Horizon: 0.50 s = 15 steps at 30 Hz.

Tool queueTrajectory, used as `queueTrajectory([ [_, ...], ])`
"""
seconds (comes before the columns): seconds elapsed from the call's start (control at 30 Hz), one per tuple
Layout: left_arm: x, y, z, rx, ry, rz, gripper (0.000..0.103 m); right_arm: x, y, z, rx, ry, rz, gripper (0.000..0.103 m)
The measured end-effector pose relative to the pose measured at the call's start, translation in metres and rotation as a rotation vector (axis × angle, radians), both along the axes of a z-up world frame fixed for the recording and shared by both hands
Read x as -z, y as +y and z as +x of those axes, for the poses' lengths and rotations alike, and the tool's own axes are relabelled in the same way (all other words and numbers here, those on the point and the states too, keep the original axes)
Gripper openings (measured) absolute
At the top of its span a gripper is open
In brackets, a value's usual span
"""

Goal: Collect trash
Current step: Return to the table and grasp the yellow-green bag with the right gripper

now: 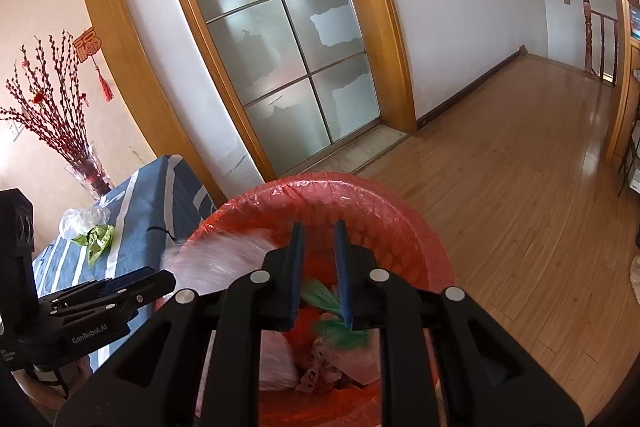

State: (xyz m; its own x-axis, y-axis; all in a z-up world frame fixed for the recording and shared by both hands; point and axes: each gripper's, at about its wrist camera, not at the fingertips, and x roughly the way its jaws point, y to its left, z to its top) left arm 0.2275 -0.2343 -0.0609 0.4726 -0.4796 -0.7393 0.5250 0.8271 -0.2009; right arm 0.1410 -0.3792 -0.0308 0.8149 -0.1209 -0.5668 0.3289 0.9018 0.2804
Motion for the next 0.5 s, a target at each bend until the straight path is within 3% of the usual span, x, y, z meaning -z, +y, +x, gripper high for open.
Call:
queueTrajectory([
  [0.13, 0.000, 0.014, 0.000, -0.030, -0.003, 0.001, 0.043, -0.002, 0.002, -0.002, 0.003, 0.004, -0.021, 0.017],
  [0.23, -0.005, 0.029, -0.006, -0.063, -0.046, 0.017, 0.047, -0.007, 0.011, -0.002, -0.004, -0.002, -0.059, 0.036],
  [0.5, -0.032, 0.119, -0.009, -0.211, -0.150, 0.040, 0.053, -0.022, 0.079, 0.032, -0.191, -0.006, -0.098, 0.038],
])
